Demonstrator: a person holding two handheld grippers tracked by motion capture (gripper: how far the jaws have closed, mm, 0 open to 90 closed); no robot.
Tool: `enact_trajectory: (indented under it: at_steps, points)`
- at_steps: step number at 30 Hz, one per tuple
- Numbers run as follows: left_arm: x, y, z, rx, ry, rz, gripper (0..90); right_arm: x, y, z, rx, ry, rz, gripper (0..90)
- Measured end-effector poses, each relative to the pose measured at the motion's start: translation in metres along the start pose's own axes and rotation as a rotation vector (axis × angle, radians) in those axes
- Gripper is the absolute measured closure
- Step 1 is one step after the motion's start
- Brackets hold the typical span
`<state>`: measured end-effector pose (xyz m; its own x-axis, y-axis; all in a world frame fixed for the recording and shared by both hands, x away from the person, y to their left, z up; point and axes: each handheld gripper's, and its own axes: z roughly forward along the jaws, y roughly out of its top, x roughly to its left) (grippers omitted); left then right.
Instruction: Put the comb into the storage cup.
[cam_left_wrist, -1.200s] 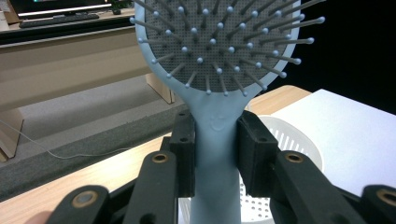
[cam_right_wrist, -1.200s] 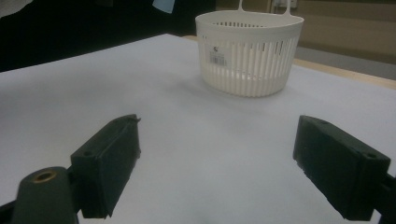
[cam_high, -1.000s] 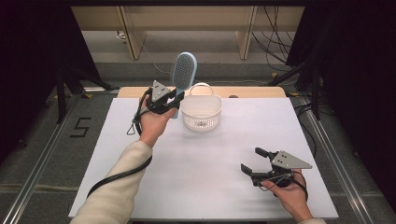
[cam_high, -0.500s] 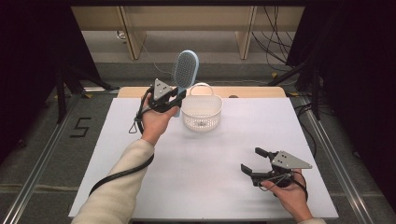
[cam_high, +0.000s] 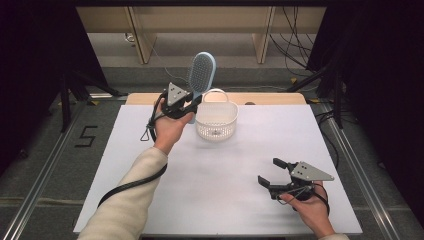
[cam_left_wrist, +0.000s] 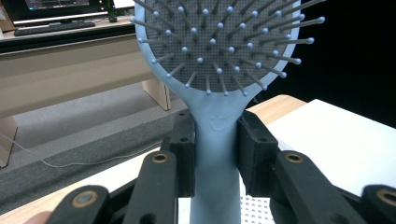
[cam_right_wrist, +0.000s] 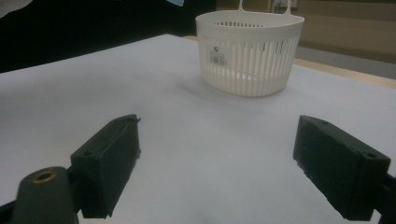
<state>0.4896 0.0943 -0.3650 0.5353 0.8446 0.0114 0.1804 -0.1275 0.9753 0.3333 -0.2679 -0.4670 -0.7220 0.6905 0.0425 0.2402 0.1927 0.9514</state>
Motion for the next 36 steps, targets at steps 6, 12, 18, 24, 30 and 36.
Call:
enact_trajectory:
  at_steps: [6,12,18,24,30,36]
  points:
    - [-0.001,0.003,0.003,-0.005,-0.01,0.002,69.8,0.0,0.0,0.0,0.0,0.002,-0.001,15.4]
    - [-0.001,0.006,0.005,-0.01,-0.01,0.002,69.8,0.0,0.0,0.0,-0.001,0.001,0.0,15.5]
    - [-0.001,0.007,0.006,-0.01,-0.011,0.003,69.8,0.0,0.0,0.0,-0.005,0.001,0.003,15.4]
    - [0.0,0.008,0.007,-0.01,-0.013,0.0,69.8,0.0,0.0,0.0,-0.005,0.001,0.004,15.4]
    - [-0.001,0.01,0.008,-0.014,-0.017,-0.002,69.8,0.0,0.0,0.0,-0.005,0.001,0.003,15.4]
    - [-0.001,0.012,0.01,-0.013,-0.019,0.003,69.8,0.0,0.0,-0.001,-0.005,0.0,0.003,15.4]
